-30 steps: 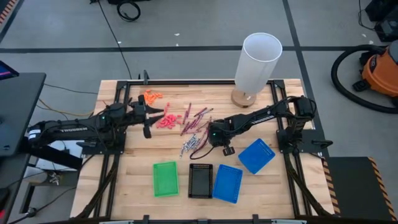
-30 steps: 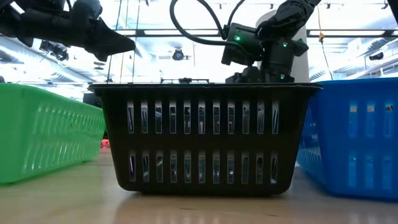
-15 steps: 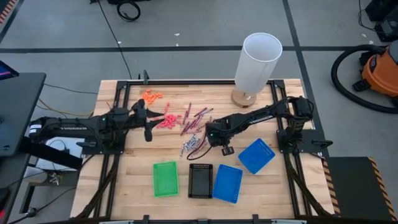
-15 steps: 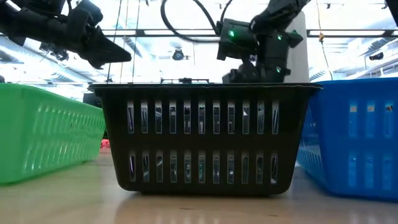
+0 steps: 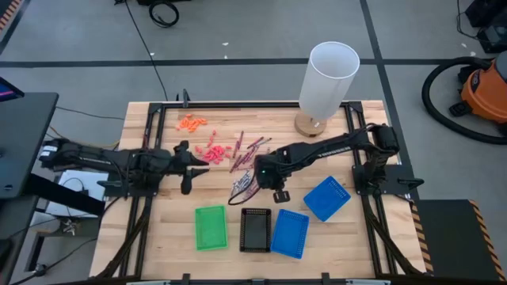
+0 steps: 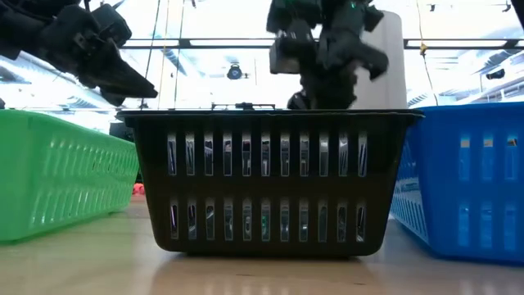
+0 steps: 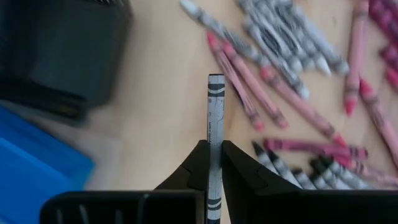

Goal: Sort crayons
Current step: Put the black crayon into the black basket

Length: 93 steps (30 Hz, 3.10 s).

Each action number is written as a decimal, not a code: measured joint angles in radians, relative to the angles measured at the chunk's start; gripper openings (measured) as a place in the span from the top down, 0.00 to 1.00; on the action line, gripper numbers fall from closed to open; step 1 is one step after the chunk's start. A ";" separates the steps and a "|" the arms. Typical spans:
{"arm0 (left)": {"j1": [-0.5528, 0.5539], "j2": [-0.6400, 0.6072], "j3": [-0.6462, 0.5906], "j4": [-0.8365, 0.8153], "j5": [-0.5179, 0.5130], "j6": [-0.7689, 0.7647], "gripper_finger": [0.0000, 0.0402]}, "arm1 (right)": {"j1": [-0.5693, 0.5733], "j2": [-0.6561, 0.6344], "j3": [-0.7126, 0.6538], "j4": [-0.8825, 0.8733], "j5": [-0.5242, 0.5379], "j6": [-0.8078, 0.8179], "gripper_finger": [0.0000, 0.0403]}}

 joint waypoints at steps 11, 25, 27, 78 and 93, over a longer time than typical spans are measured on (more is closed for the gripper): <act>-0.134 0.076 -0.001 0.025 -0.181 0.016 0.71 | 0.104 -0.002 0.022 0.186 -0.070 0.102 0.91; -0.213 0.228 -0.001 0.221 -0.209 0.138 0.71 | 0.214 -0.002 0.023 0.298 -0.013 0.274 0.91; -0.226 0.255 -0.001 0.241 -0.210 0.156 0.71 | 0.232 -0.002 0.023 0.327 -0.013 0.299 0.91; -0.158 0.334 -0.001 0.284 -0.225 0.208 0.71 | 0.312 0.006 -0.196 0.568 0.199 0.470 0.82; -0.158 0.334 -0.001 0.281 -0.225 0.208 0.71 | 0.242 -0.044 -0.143 0.392 0.294 0.395 0.81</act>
